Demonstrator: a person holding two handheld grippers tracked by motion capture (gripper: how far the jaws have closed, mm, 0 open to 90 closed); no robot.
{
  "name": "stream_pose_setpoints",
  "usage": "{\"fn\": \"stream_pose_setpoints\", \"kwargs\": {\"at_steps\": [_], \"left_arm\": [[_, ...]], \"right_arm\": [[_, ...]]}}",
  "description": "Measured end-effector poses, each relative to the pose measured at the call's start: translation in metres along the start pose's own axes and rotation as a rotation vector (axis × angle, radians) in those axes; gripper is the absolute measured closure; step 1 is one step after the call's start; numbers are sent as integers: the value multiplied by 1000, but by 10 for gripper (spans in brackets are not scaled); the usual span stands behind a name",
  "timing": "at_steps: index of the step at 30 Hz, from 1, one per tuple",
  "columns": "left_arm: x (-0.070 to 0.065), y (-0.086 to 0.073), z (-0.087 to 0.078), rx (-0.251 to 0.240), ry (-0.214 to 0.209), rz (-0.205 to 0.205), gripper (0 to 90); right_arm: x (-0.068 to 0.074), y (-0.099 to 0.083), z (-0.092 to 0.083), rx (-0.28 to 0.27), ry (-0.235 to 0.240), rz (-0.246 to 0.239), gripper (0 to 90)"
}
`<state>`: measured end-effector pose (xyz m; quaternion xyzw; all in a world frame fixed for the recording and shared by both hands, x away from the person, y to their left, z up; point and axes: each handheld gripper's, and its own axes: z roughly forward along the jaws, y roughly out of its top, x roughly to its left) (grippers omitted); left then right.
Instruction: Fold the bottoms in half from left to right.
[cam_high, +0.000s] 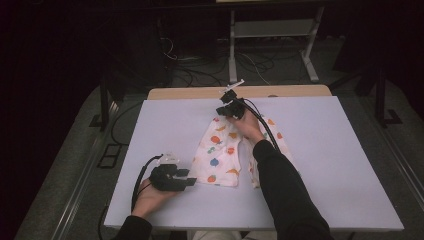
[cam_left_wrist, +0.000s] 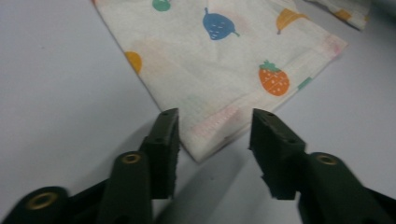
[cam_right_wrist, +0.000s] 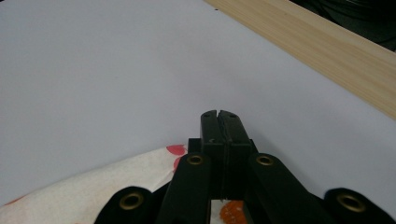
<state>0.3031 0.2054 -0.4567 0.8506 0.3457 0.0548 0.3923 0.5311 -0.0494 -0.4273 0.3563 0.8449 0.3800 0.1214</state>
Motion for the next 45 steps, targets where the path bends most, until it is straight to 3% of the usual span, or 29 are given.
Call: {"fn": "stream_pose_setpoints", "kwargs": {"at_steps": [6, 14, 23, 45], "left_arm": [[7, -1, 0, -12, 8, -15, 748], [7, 1, 2, -1, -20, -15, 862], [6, 4, 3, 10, -43, -31, 878], [-1, 9, -1, -15, -87, -8, 881]], "right_arm": [[1, 0, 0, -2, 1, 1, 889], [0, -1, -2, -13, 2, 11, 889], [1, -1, -4, -21, 3, 8, 889], [-3, -1, -13, -46, 22, 28, 890]]}}
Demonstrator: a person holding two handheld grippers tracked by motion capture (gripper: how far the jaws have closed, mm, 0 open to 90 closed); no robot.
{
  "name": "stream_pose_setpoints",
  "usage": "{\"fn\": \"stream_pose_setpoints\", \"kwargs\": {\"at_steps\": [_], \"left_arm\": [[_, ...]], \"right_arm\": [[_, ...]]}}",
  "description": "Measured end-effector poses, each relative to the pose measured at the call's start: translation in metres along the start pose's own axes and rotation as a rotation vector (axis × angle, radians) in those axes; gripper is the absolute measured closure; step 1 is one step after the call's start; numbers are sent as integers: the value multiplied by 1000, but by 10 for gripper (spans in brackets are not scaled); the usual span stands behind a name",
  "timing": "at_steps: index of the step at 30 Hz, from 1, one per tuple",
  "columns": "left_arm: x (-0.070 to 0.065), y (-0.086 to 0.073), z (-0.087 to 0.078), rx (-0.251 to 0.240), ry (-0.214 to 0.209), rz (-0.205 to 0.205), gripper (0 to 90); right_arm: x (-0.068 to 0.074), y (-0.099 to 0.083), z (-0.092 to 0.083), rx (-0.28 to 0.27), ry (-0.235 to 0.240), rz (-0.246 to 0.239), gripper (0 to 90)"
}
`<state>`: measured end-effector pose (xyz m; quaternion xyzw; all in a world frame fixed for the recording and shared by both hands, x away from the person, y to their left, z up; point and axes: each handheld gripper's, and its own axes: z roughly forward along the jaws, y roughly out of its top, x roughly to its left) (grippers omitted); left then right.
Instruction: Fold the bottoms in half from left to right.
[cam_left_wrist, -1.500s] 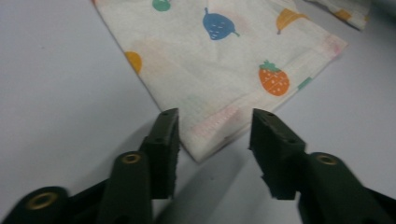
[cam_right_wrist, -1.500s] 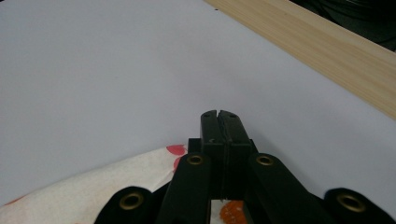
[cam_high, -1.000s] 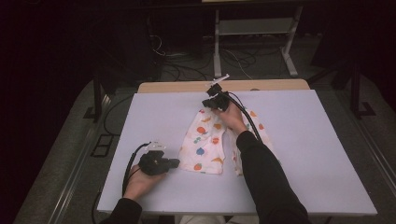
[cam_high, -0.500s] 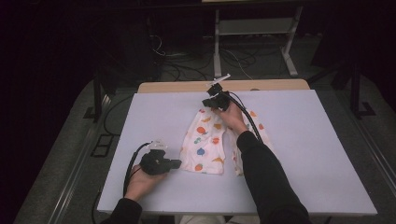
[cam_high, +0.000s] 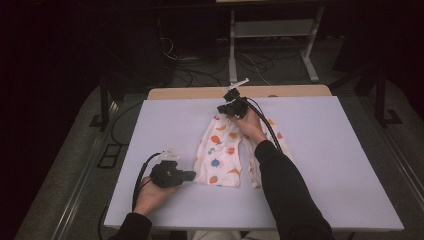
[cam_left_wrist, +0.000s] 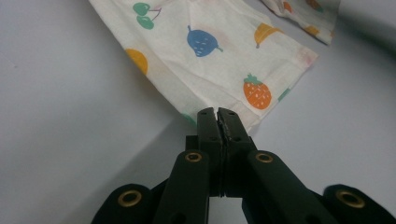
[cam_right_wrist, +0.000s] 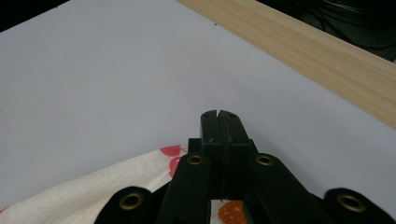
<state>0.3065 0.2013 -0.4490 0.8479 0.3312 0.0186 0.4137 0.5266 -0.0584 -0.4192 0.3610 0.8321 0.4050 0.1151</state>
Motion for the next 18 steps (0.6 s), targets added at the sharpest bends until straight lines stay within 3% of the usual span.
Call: {"fn": "stream_pose_setpoints", "kwargs": {"at_steps": [12, 18], "left_arm": [[-10, 9, -8, -65, -46, -4, 882], [-23, 18, -10, -88, -73, 13, 883]], "right_arm": [[-1, 2, -12, -19, 12, -8, 890], [-5, 3, -23, -42, 18, 0, 890]]}}
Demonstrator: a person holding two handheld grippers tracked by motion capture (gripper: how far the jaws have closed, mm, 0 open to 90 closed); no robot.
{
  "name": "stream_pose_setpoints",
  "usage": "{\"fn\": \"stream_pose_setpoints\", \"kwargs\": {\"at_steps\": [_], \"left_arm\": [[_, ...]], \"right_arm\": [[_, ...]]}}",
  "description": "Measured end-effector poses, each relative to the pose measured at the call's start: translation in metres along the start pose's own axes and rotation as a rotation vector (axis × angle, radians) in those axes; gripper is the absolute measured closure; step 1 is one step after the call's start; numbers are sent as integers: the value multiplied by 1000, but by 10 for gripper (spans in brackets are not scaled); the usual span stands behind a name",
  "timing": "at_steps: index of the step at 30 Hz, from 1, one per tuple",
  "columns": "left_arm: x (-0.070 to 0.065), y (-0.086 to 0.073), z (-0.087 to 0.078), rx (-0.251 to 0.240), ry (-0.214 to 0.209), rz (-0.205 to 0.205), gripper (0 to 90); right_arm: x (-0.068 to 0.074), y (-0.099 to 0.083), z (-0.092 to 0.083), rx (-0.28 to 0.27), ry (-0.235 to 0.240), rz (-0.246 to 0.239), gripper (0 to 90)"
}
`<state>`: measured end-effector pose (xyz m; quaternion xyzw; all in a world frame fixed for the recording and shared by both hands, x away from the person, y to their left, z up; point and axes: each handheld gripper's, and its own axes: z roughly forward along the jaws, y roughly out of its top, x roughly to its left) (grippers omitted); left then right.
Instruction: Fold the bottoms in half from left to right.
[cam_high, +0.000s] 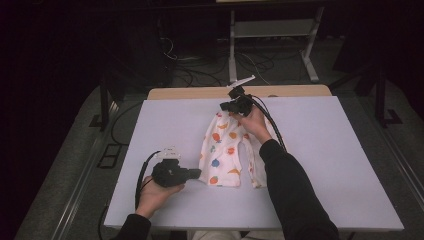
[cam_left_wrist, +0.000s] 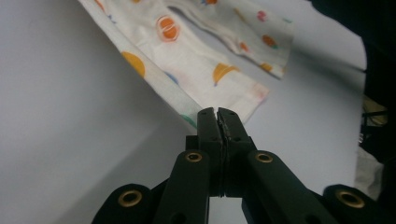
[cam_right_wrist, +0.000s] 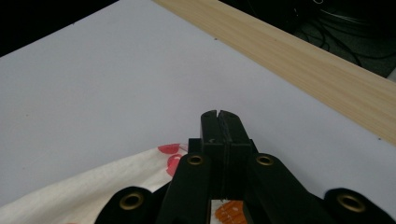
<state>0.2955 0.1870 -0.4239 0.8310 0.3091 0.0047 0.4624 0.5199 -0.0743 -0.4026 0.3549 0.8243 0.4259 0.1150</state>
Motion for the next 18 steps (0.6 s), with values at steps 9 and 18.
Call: {"fn": "stream_pose_setpoints", "kwargs": {"at_steps": [9, 18], "left_arm": [[-9, 10, -3, -31, -21, 2, 883], [-15, 18, 1, -52, -49, -2, 883]], "right_arm": [[-11, -1, -21, -28, 9, 25, 890], [-20, -2, -41, -40, 4, 34, 890]]}}
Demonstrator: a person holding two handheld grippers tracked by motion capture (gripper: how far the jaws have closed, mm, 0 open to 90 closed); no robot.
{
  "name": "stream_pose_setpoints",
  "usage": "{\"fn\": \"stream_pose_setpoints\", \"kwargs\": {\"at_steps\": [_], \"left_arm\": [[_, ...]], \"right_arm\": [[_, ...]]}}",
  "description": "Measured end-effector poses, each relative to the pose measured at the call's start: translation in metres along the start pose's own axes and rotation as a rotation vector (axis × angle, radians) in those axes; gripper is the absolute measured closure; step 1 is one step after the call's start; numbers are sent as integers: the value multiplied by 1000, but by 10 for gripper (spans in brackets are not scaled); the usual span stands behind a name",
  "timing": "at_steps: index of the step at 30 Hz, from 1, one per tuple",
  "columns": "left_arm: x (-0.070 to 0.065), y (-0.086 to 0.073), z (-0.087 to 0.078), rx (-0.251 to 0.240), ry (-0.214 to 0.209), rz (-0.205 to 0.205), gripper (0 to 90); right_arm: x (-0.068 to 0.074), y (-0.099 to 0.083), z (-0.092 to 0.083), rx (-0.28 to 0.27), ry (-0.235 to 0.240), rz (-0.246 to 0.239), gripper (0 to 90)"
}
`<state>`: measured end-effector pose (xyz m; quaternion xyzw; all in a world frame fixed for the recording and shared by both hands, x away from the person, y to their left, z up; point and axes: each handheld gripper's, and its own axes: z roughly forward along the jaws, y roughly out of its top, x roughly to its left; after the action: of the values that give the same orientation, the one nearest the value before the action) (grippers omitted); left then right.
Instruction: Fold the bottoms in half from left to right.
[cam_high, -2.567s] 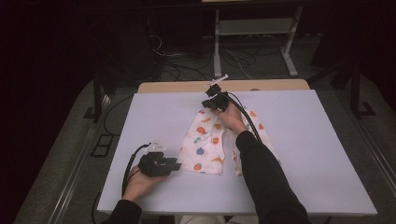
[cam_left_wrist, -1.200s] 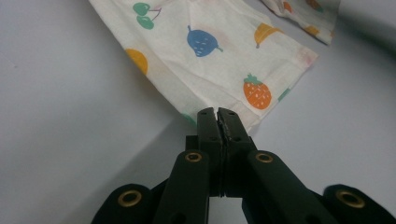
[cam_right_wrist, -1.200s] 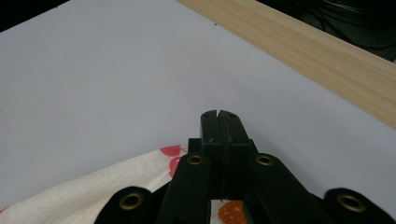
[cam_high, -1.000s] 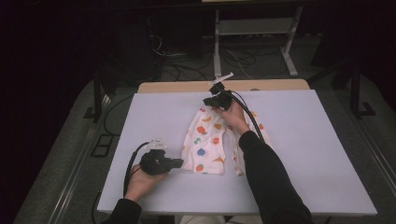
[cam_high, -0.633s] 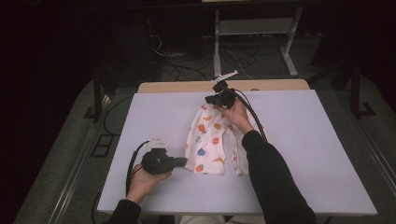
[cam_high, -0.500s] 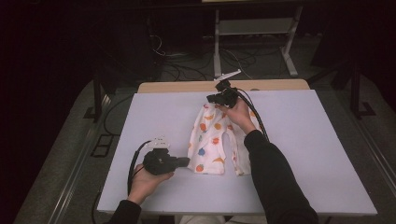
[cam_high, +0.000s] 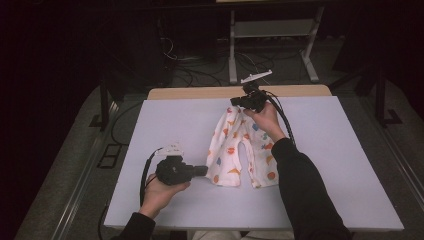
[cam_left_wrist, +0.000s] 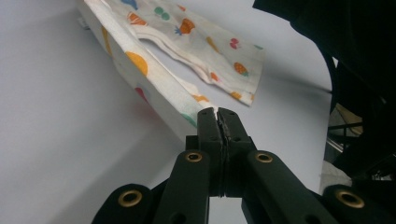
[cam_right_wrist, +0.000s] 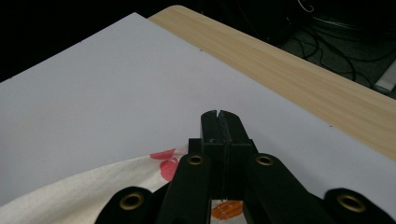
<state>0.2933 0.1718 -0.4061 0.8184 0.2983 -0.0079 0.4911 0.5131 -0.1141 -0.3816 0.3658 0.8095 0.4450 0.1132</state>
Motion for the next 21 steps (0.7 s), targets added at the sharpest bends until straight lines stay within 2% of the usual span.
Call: {"fn": "stream_pose_setpoints", "kwargs": {"at_steps": [11, 21], "left_arm": [[-11, 16, 18, -9, -50, 10, 883], [-24, 33, 40, 1, -97, 39, 883]], "right_arm": [[-11, -2, -21, -11, -28, 6, 890], [-20, -5, -34, -10, -44, 6, 890]]}}
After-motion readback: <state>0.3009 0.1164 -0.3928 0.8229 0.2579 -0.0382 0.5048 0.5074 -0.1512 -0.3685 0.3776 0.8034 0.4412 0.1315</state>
